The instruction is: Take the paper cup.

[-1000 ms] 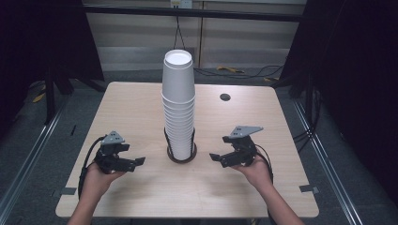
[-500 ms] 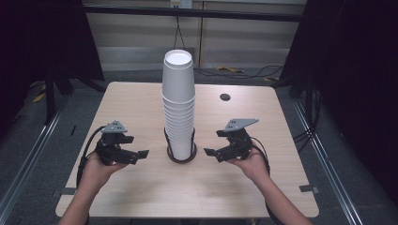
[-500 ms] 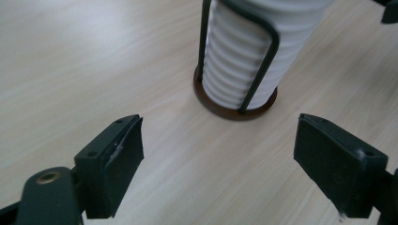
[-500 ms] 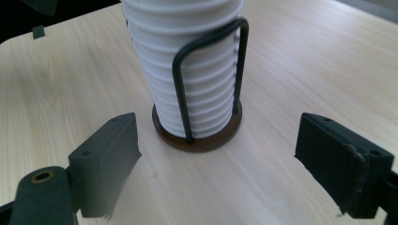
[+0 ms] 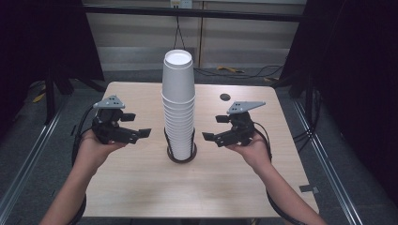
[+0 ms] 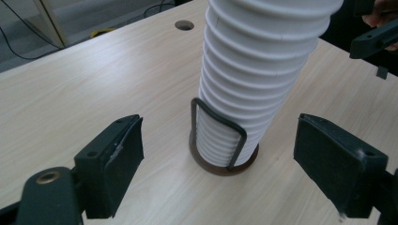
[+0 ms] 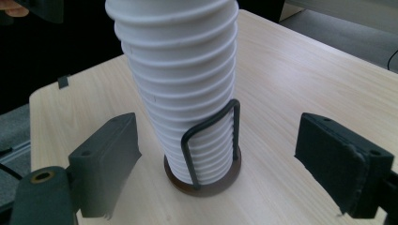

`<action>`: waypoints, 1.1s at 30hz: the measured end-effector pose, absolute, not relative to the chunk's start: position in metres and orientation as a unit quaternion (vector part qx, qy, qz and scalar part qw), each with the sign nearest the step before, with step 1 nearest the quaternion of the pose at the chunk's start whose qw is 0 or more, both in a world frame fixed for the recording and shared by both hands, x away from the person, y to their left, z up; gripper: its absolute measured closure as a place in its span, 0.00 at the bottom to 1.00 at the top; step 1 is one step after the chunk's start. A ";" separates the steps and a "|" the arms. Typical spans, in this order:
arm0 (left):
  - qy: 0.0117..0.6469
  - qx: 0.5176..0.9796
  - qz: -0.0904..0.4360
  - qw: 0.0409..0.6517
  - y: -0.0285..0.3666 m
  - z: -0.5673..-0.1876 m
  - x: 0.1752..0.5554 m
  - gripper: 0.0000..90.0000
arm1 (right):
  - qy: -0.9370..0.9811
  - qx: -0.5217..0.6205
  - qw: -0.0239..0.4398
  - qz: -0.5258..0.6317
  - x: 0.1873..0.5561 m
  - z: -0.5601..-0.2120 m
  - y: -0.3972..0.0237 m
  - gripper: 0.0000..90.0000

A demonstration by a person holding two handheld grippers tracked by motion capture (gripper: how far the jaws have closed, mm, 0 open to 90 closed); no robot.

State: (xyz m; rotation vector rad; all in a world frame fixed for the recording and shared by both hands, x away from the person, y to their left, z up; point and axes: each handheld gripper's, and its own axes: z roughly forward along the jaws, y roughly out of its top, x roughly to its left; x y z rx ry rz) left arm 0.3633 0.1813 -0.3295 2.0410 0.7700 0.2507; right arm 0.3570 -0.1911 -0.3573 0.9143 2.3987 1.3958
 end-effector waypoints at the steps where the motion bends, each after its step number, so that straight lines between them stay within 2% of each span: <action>1: 0.309 0.829 0.105 0.453 0.180 -0.327 0.364 0.18 | 0.815 0.313 0.108 0.475 0.359 -0.354 -0.191 0.15; 16: 0.279 0.828 0.112 0.474 0.163 -0.284 0.375 0.18 | 0.815 0.296 0.126 0.482 0.366 -0.320 -0.176 0.15; 29: 0.267 0.821 0.106 0.493 0.156 -0.273 0.384 0.17 | 0.808 0.293 0.141 0.492 0.374 -0.301 -0.164 0.15; 33: 0.260 0.820 0.105 0.498 0.151 -0.269 0.387 0.17 | 0.806 0.289 0.132 0.499 0.377 -0.297 -0.158 0.15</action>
